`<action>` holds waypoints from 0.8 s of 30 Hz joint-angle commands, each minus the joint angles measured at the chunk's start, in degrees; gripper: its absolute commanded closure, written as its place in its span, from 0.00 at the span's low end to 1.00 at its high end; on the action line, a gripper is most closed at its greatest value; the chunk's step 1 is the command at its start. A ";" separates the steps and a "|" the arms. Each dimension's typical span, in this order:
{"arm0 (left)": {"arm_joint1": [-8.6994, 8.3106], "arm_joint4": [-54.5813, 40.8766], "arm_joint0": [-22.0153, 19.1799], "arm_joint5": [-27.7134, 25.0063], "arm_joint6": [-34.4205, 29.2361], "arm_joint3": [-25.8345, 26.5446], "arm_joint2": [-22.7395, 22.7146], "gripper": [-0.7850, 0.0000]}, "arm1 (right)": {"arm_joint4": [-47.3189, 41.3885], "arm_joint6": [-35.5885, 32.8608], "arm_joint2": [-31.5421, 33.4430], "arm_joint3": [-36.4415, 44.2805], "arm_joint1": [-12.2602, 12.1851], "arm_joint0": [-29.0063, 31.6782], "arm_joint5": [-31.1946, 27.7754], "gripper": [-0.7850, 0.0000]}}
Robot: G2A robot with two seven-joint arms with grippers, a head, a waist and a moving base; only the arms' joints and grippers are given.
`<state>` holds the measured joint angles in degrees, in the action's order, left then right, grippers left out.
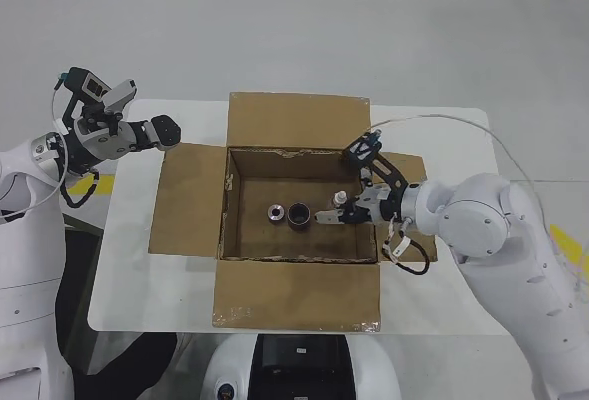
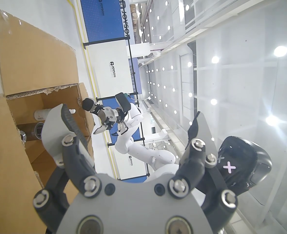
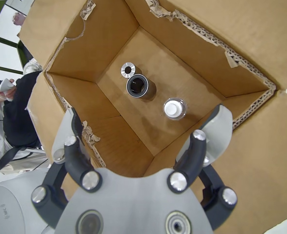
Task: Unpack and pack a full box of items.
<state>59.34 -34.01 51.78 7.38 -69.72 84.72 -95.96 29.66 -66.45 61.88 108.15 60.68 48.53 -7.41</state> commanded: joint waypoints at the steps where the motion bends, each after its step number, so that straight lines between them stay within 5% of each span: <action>1: 0.00 0.00 0.00 0.00 0.00 0.00 0.00 0.00 | 0.86 -0.37 -1.55 -0.62 0.19 -1.24 -1.68 0.00; 16: 0.00 0.00 0.00 0.00 0.00 0.00 0.00 0.00 | 5.53 -0.44 -8.74 -6.17 1.86 -8.07 -1.17 0.00; 24: 0.00 0.00 0.00 0.00 0.00 0.00 0.00 0.00 | 1.13 -2.62 -10.21 -10.92 2.66 -9.98 0.97 0.00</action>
<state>59.34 -34.01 51.78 7.38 -69.72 84.72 -95.96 31.52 -68.78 51.86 97.89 63.22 38.84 -6.74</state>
